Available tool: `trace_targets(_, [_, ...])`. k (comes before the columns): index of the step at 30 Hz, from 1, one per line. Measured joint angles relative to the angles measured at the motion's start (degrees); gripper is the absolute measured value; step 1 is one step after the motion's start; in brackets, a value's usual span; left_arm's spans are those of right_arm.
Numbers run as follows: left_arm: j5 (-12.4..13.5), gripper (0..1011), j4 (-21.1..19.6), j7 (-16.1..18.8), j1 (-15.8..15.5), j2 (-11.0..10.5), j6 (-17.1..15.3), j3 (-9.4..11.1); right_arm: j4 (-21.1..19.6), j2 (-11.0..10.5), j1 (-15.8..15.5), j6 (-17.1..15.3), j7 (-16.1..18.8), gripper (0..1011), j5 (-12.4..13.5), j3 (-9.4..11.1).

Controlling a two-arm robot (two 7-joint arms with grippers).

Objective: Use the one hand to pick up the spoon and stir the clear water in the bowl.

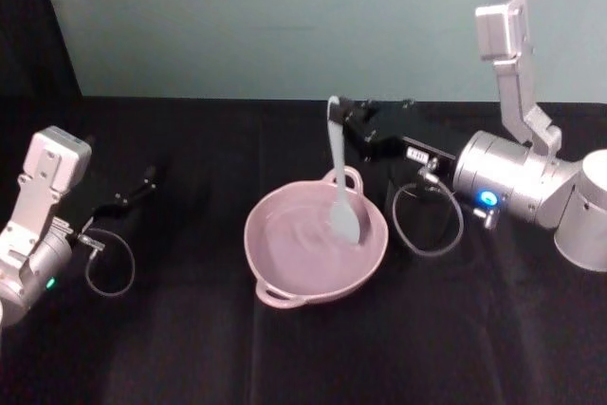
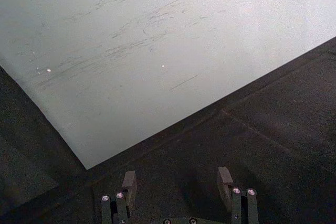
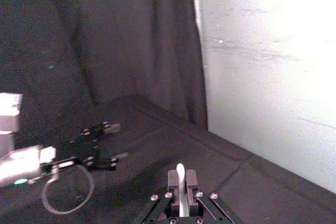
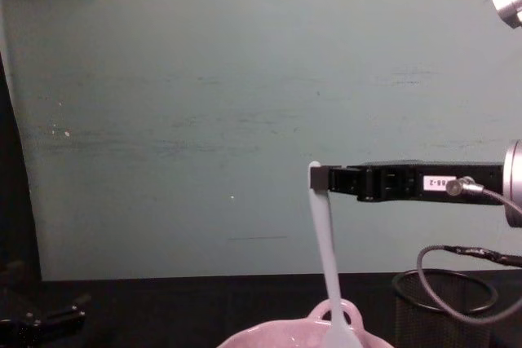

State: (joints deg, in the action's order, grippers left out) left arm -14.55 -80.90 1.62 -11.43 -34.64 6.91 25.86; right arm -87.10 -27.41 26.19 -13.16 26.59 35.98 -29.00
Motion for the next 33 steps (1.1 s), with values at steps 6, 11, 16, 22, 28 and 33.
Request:
trace_targets(6, [0.0,1011,0.0,0.0,0.0,0.0,0.0,0.0,-3.86,-0.49,-1.63,-0.48,0.04,86,0.19,-1.06])
trace_targets(11, [0.0,1011,0.0,0.0,0.0,0.0,0.0,0.0,-4.74,0.63,-1.51,-0.31,0.52,86,0.27,-2.73])
trace_targets(16, [0.0,1011,0.0,0.0,0.0,0.0,0.0,0.0,-2.59,2.42,-0.25,0.35,1.31,86,0.3,-4.05])
trace_targets(22, [0.0,1011,0.0,0.0,0.0,0.0,0.0,0.0,3.48,5.81,1.87,2.3,2.24,86,1.42,-4.5])
trace_targets(28, [0.0,1011,0.0,0.0,0.0,0.0,0.0,0.0,9.17,8.13,3.79,3.97,2.49,86,2.37,-3.82])
trace_targets(33, [0.0,1011,0.0,0.0,0.0,0.0,0.0,0.0,10.41,7.92,4.18,4.48,1.62,86,2.35,-2.7])
